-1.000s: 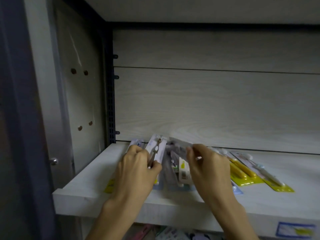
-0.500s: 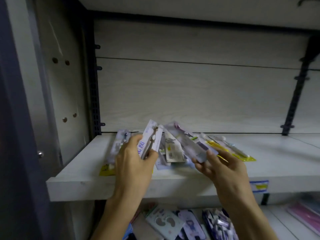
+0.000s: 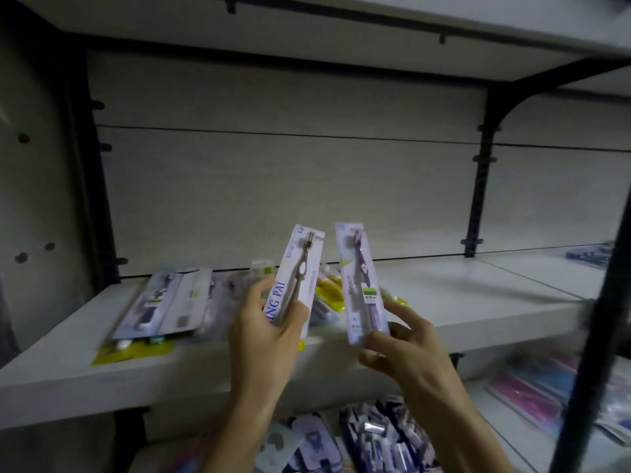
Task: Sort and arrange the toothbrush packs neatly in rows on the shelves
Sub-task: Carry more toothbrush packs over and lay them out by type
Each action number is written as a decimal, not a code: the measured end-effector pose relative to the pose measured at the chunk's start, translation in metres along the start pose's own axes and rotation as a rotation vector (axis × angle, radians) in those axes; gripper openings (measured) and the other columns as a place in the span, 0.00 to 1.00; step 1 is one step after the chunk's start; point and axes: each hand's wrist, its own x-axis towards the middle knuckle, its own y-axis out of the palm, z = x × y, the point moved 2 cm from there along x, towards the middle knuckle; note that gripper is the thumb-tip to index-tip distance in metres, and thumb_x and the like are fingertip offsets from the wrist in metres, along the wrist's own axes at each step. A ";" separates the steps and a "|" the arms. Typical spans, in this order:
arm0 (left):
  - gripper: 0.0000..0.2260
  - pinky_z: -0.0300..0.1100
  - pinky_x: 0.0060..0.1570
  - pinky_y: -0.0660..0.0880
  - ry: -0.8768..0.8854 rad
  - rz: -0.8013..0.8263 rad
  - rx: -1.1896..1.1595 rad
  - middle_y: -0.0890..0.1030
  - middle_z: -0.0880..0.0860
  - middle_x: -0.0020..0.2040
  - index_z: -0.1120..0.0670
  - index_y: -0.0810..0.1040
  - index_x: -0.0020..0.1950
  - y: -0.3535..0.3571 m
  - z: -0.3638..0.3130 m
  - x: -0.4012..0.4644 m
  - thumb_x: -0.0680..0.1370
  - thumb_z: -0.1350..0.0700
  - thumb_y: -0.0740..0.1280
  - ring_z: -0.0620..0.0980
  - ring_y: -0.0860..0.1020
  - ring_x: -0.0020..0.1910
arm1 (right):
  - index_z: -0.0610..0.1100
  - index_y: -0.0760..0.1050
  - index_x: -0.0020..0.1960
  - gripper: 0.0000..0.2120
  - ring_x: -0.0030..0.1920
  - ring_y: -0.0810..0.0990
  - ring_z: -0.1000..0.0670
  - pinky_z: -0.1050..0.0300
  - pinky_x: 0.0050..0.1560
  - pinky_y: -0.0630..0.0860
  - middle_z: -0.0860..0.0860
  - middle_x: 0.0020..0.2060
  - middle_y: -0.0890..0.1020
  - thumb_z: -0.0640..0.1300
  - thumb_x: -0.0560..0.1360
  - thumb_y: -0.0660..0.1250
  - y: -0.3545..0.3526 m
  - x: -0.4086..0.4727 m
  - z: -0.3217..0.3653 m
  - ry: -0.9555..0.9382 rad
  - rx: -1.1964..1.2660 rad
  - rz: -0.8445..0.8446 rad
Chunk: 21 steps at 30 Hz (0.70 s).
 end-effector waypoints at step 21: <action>0.16 0.45 0.42 0.78 -0.412 0.296 -0.634 0.85 0.53 0.46 0.54 0.79 0.54 0.278 -0.080 -0.192 0.70 0.68 0.72 0.51 0.82 0.43 | 0.51 0.74 0.60 0.27 0.41 0.84 0.45 0.49 0.38 0.80 0.49 0.42 0.85 0.28 0.68 0.71 -0.334 -0.071 0.046 -0.129 -0.139 -0.209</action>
